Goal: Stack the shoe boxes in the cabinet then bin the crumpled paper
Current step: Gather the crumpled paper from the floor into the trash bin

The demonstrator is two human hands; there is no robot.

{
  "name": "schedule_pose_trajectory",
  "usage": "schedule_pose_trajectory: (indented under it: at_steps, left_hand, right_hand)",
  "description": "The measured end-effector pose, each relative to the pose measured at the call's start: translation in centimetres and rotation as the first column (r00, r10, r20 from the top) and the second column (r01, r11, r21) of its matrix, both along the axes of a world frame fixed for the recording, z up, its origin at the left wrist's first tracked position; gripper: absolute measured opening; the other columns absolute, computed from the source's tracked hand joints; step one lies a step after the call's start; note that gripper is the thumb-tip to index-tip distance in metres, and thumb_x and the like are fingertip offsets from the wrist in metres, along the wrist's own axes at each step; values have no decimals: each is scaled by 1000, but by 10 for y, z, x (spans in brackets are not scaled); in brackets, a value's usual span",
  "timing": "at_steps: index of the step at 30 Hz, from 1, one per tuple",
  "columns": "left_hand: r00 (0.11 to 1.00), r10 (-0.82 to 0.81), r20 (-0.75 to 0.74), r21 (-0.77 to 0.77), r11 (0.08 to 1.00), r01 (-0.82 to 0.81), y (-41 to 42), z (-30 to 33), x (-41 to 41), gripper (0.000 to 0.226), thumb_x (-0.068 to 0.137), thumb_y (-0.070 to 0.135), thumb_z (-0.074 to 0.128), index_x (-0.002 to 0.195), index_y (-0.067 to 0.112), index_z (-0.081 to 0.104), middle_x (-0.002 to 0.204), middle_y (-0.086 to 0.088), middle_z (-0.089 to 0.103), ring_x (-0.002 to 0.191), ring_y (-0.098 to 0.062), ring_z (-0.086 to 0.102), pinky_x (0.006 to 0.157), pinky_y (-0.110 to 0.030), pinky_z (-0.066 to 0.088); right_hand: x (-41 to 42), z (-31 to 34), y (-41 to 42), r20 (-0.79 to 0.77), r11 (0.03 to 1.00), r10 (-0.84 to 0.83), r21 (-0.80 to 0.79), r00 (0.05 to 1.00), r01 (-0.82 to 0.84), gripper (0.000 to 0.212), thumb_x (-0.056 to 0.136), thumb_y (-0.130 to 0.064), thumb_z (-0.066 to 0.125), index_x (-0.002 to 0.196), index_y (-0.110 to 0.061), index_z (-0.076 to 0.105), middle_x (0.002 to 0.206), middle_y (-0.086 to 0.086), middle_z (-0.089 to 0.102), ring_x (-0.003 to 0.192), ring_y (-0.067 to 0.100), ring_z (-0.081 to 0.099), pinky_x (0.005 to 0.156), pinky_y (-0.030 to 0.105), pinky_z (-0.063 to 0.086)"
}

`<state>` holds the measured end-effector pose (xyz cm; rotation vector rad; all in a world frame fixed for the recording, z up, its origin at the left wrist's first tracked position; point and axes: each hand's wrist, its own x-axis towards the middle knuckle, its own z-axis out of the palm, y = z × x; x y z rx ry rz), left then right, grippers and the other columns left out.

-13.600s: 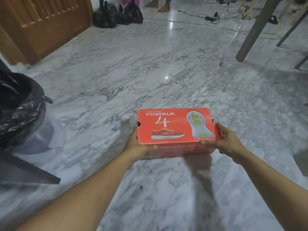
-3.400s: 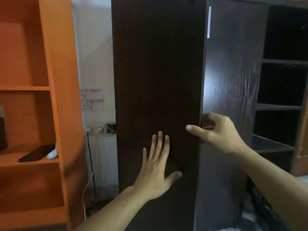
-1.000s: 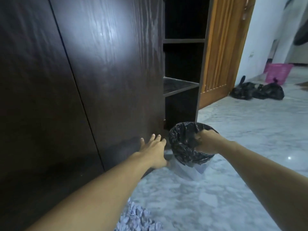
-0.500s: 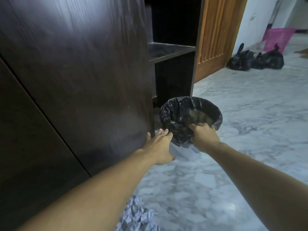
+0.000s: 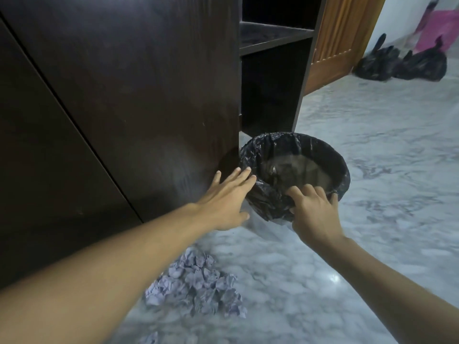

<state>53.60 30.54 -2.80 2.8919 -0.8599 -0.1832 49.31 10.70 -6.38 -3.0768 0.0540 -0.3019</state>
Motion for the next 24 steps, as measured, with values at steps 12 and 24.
schedule_pose_trajectory:
  at_steps: [12, 24]
  left_hand:
    - [991, 18, 133, -135, 991, 0, 24, -39, -69, 79, 91, 26, 56, 154, 15, 11, 163, 0, 1, 150, -16, -3, 121, -43, 0]
    - [896, 423, -135, -314, 839, -444, 109, -148, -148, 96, 83, 64, 46, 154, 15, 5, 160, 2, -9, 148, -11, -9, 121, -46, -1]
  right_hand:
    - [-76, -9, 30, 186, 1000, 8, 1, 983, -8, 53, 53, 4, 81, 101, -14, 70, 92, 12, 63, 103, 41, 54, 89, 67, 39]
    - [-101, -71, 90, 386, 778, 495, 201, 778, -595, 23, 78, -1, 68, 100, -5, 70, 126, 19, 59, 127, 39, 48, 106, 59, 35]
